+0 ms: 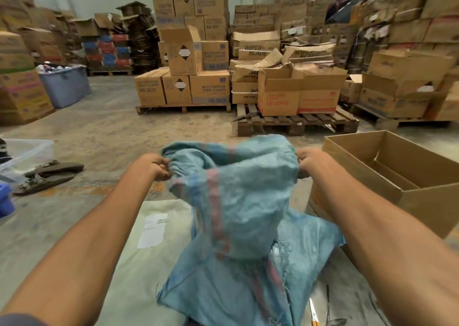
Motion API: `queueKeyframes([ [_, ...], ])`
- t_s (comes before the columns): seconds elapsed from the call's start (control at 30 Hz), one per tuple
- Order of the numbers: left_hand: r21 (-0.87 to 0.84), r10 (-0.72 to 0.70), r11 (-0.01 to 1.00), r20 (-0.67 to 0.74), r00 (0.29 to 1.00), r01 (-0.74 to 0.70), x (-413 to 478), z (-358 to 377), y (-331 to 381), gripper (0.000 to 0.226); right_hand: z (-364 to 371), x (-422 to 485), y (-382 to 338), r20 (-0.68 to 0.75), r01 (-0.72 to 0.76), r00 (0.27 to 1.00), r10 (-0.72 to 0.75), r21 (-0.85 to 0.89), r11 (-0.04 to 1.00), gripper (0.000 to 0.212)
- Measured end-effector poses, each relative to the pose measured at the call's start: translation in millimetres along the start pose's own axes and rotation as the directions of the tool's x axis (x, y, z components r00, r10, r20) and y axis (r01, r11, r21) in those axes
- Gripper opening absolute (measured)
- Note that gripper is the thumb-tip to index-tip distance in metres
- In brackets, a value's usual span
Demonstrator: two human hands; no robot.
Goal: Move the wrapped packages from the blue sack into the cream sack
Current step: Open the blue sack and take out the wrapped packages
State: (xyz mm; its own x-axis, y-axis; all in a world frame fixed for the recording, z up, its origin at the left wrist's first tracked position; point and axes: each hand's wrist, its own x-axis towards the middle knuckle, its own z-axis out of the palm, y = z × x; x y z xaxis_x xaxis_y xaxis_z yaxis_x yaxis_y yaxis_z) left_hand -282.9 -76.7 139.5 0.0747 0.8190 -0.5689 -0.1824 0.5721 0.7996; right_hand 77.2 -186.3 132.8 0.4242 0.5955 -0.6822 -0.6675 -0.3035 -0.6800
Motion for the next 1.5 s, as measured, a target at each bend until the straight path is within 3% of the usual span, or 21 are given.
queueKeyframes([
  [0.07,-0.124,-0.086,0.989,-0.039,0.996,0.080,8.7,-18.1,4.2,0.031,-9.7,0.2,-11.9,0.050,-0.088,0.995,0.086,0.030,0.996,0.020],
  [0.2,-0.236,-0.178,0.960,-0.092,0.980,0.153,27.4,-64.6,6.4,0.031,-53.8,-20.8,-22.9,0.221,-0.021,0.972,0.084,-0.269,0.963,0.014],
  [0.3,-0.084,-0.108,0.990,0.026,0.994,0.110,23.5,-69.3,7.7,0.013,-77.8,-25.6,-28.1,0.274,0.074,0.962,-0.022,-0.183,0.980,0.036],
  [0.43,0.070,-0.010,0.998,0.204,0.979,-0.004,18.7,-62.7,16.3,0.025,-96.8,-4.7,-15.4,0.222,0.040,0.974,-0.056,0.076,0.996,0.046],
  [0.5,0.302,0.011,0.950,0.239,0.971,-0.085,25.4,-61.9,13.5,0.046,-102.2,3.4,-11.6,0.276,0.072,0.959,-0.063,-0.024,0.997,0.059],
  [0.53,0.463,0.012,0.879,0.228,0.974,-0.119,32.8,-59.8,11.2,0.054,-101.6,0.3,-9.1,0.301,0.130,0.952,-0.058,-0.227,0.965,0.073],
  [0.57,0.585,0.038,0.797,0.200,0.979,-0.150,38.4,-56.7,8.7,0.056,-99.6,2.1,-8.3,0.288,0.181,0.957,-0.042,-0.475,0.861,0.086],
  [0.63,0.721,0.251,0.655,0.071,0.965,-0.223,49.7,-49.7,5.6,0.056,-93.3,8.8,-9.6,0.212,0.253,0.967,-0.137,-0.835,0.489,0.082],
  [0.7,0.869,0.597,0.422,-0.051,0.801,-0.259,53.6,-48.2,5.1,0.065,-85.1,6.7,-11.8,0.227,0.291,0.903,-0.364,-0.948,0.131,0.048],
  [0.77,0.950,0.758,0.188,0.022,0.652,-0.250,49.3,-51.9,1.3,0.048,-81.7,3.6,-15.3,0.294,0.247,0.808,-0.511,-0.956,-0.160,0.028],
  [0.87,0.982,0.757,0.032,0.096,0.646,-0.184,51.9,-59.5,-11.4,0.019,-80.1,-4.0,-11.2,0.343,0.144,0.684,-0.644,-0.929,-0.341,0.006],
  [0.97,0.983,0.768,-0.003,0.121,0.629,-0.185,52.7,-56.7,-17.1,0.016,-69.6,-7.2,-1.2,0.339,-0.009,0.542,-0.769,-0.913,-0.409,0.010],
  [1.03,0.969,0.780,0.074,0.090,0.619,-0.235,50.3,-47.3,-17.4,0.011,-55.1,-8.9,3.2,0.327,0.000,0.468,-0.821,-0.929,-0.370,0.010],
  [1.1,0.932,0.734,0.282,-0.058,0.677,-0.226,54.5,-38.1,-18.0,0.005,-36.9,-6.6,7.1,0.223,0.076,0.449,-0.865,-0.974,-0.212,0.006],
  [1.17,0.698,0.445,0.689,-0.192,0.875,-0.197,53.4,-25.9,-17.3,0.012,-20.4,4.0,7.1,0.038,0.193,0.537,-0.843,-0.978,0.079,0.008],
  [1.23,0.268,0.093,0.961,-0.101,0.991,-0.063,49.5,-15.7,-14.5,0.017,-2.7,7.4,2.6,-0.062,0.377,0.729,-0.682,-0.795,0.475,0.014],
  [1.3,-0.122,-0.116,0.987,-0.078,0.990,0.106,49.1,-17.5,-11.6,0.024,11.1,-5.7,3.2,0.028,0.374,0.918,-0.396,-0.396,0.838,0.011],
  [1.37,-0.331,-0.251,0.921,-0.105,0.962,0.204,53.8,-30.3,-14.0,0.007,7.9,-15.1,-2.3,0.061,0.188,0.981,-0.181,-0.123,0.974,0.019],
  [1.4,-0.266,-0.206,0.950,-0.148,0.967,0.162,52.8,-38.1,-17.9,0.013,-3.4,-13.5,-2.9,0.065,0.159,0.986,-0.152,-0.116,0.980,0.019],
  [1.43,0.003,-0.061,0.998,-0.145,0.988,0.062,55.8,-47.3,-22.1,0.042,-17.7,-10.8,-3.7,0.045,0.140,0.990,-0.135,-0.129,0.982,0.013],
  [1.5,0.572,0.167,0.818,-0.141,0.976,-0.057,45.8,-58.0,-28.6,0.075,-51.9,6.4,-9.3,0.016,0.113,0.994,-0.112,-0.171,0.979,0.038],
])
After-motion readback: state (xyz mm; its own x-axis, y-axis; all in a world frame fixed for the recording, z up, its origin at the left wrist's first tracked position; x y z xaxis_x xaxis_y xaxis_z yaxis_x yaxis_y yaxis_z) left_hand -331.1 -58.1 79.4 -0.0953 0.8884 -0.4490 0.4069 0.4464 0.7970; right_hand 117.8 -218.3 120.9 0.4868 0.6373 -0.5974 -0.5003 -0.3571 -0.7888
